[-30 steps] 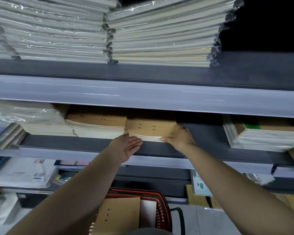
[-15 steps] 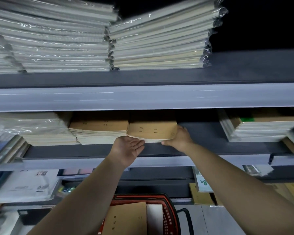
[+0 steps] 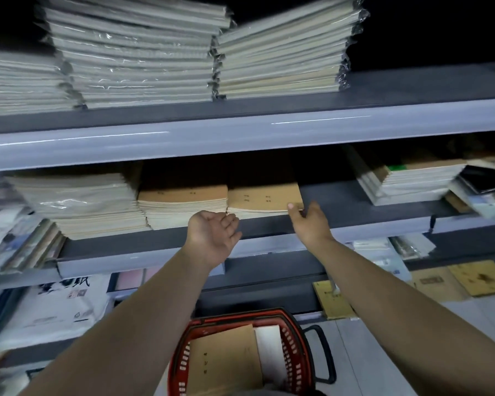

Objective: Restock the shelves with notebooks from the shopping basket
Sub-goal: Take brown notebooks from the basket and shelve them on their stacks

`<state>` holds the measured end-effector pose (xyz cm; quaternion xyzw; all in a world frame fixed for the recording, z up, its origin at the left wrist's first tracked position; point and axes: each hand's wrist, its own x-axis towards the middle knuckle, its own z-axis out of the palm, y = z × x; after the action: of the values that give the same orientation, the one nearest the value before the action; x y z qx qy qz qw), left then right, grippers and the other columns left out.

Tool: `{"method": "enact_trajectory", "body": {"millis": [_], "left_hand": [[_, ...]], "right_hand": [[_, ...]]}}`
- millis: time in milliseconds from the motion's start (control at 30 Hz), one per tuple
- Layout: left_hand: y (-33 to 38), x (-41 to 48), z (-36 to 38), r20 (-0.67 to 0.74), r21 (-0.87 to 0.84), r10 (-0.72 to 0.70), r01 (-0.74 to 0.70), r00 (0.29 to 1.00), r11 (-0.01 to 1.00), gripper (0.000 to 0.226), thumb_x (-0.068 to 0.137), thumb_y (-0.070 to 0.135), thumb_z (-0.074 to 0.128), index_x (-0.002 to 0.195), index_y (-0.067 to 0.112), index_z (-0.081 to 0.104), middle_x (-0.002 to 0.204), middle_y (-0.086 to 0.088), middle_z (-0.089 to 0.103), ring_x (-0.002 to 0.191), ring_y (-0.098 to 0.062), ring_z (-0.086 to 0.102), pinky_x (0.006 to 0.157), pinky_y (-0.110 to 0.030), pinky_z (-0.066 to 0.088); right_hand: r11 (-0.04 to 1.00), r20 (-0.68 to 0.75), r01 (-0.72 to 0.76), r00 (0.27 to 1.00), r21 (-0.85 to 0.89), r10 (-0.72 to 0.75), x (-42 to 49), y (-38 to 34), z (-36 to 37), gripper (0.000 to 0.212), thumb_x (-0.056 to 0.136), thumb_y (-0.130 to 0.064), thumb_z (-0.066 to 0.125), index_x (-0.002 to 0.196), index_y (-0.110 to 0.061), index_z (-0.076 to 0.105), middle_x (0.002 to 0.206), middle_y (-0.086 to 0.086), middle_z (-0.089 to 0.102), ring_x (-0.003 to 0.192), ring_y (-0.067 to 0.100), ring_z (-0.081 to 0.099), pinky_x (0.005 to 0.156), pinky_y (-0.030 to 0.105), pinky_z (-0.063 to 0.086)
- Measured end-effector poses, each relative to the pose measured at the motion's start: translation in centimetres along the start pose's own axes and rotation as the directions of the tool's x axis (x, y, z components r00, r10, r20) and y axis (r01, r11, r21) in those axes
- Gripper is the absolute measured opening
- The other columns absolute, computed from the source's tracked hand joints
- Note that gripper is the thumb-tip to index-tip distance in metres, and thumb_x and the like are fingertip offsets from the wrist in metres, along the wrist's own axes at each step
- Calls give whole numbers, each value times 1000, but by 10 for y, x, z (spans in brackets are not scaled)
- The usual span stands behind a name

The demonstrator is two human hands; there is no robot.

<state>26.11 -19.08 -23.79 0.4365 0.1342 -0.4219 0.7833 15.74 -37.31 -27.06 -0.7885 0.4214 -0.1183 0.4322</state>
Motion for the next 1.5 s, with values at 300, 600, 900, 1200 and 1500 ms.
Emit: {"method": "enact_trajectory", "body": {"millis": [300,600,900,1200,1500], "left_hand": [[-27,-37,-32,80,30,-34,32,996,999,59,102,33,18,154,6,15,156,-12,29,144,-22,30,117,-43,19],[-43,-88,-38,132,75,38,-48,990,996,69,99,60,22,153,17,24,158,-6,29,147,-23,22,118,-46,14],[-125,-150,-83,29,136,-4,0,1000,991,70,98,62,25,154,20,24,159,-7,23,147,-22,20,118,-48,11],[-171,-181,-138,-116,163,-28,47,993,986,72,98,62,26,154,16,24,158,-8,26,147,-23,22,118,-49,11],[-196,-177,-166,-185,169,-138,170,973,971,73,97,65,23,154,21,21,160,-5,23,148,-23,19,118,-49,10]], "right_hand": [[995,59,-84,995,56,81,-73,10,6,75,94,-65,28,149,-14,32,150,9,39,136,32,38,107,42,32],[953,250,-185,960,239,123,-121,-9,-2,71,95,-68,16,144,-23,42,148,-1,45,138,23,36,109,39,24],[906,324,-302,924,296,202,-188,57,-8,86,87,-77,18,146,-17,38,149,7,42,138,27,36,117,50,23],[846,435,-448,848,288,301,-243,123,18,87,87,-78,15,147,-19,37,148,9,44,137,28,38,116,51,23],[783,481,-576,768,232,423,-264,152,48,84,88,-77,19,142,-18,44,141,5,52,135,27,41,117,51,22]]}}
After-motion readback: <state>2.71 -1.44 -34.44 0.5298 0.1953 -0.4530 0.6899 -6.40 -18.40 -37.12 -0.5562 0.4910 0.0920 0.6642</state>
